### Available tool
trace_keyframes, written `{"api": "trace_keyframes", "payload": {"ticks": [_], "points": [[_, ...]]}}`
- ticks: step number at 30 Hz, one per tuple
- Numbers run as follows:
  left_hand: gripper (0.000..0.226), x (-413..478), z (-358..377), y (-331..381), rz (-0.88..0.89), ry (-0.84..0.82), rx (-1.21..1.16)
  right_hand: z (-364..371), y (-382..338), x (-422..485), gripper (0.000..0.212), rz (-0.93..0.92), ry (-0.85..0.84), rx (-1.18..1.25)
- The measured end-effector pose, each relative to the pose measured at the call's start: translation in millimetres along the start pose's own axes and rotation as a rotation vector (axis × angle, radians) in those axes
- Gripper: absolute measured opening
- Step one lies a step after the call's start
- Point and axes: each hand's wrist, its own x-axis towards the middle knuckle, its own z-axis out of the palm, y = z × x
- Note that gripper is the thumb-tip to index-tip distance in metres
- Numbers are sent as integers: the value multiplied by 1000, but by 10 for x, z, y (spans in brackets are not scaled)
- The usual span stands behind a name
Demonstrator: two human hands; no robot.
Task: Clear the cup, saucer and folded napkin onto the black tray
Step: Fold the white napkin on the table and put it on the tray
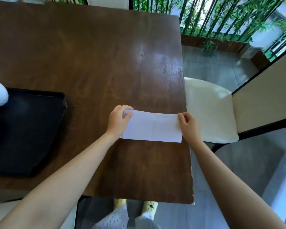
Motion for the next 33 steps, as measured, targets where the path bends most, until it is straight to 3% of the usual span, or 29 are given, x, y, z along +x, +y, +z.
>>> {"api": "trace_keyframes", "payload": {"ticks": [10,16,27,30,33], "points": [[16,57,341,-205,37,123,299,445,90,80,21,-62,296,-337],[16,73,427,-270,61,249,340,537,185,89,20,-65,430,-409],[24,68,414,-326,64,271,268,490,167,90,17,-25,376,-309],[29,30,352,-220,74,325,365,417,72,67,25,6,334,-339],[35,-54,423,-33,208,340,484,563,-186,-57,40,-271,260,-473]]}}
